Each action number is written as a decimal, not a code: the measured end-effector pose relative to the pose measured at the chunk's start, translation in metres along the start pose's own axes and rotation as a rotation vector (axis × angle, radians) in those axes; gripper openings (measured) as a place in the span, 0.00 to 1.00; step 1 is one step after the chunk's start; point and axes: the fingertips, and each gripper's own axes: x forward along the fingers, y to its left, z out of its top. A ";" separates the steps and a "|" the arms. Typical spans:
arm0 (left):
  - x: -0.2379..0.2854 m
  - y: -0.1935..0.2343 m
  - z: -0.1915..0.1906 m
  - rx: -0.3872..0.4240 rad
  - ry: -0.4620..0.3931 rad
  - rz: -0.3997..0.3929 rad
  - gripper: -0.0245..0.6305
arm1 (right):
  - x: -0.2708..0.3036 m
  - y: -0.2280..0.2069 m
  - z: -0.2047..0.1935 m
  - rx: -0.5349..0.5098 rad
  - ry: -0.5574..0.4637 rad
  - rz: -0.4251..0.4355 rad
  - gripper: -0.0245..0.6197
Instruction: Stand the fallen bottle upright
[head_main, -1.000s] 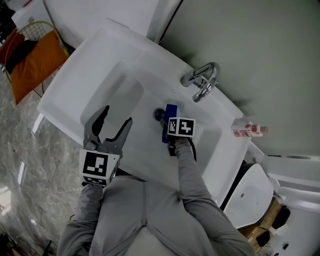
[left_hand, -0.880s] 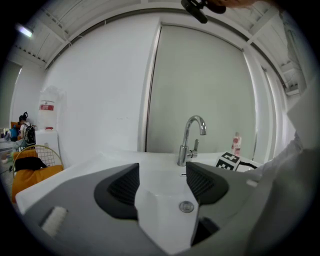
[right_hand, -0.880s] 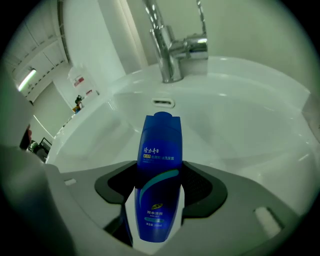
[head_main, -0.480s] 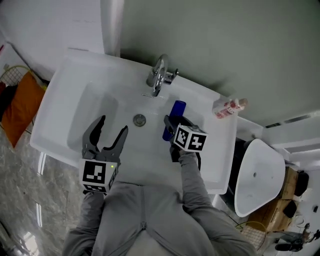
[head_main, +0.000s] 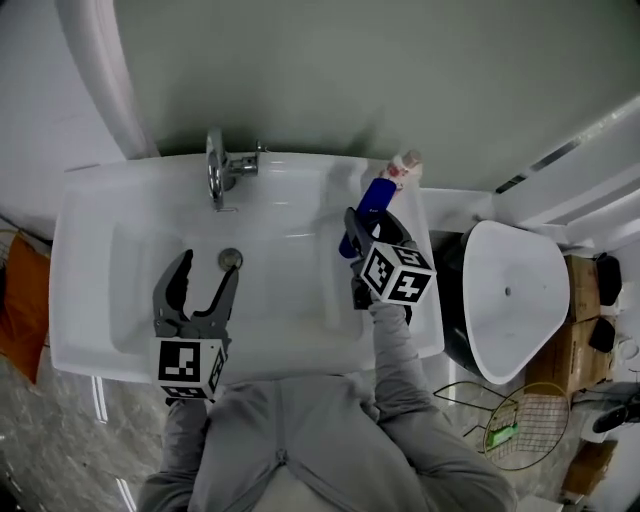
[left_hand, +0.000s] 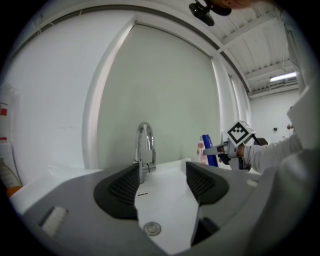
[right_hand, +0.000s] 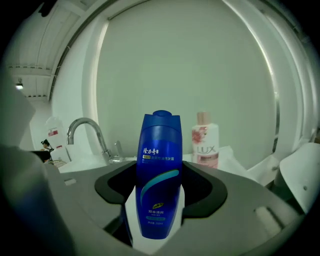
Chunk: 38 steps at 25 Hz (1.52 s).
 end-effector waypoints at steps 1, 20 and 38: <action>0.003 -0.004 0.002 0.005 0.000 -0.009 0.56 | -0.004 -0.011 0.006 0.004 -0.021 -0.022 0.47; 0.041 -0.029 -0.002 0.110 0.111 -0.034 0.56 | -0.008 -0.123 0.015 -0.030 -0.270 -0.197 0.47; 0.056 -0.052 -0.006 0.186 0.177 -0.046 0.56 | 0.009 -0.135 -0.015 -0.092 -0.266 -0.201 0.47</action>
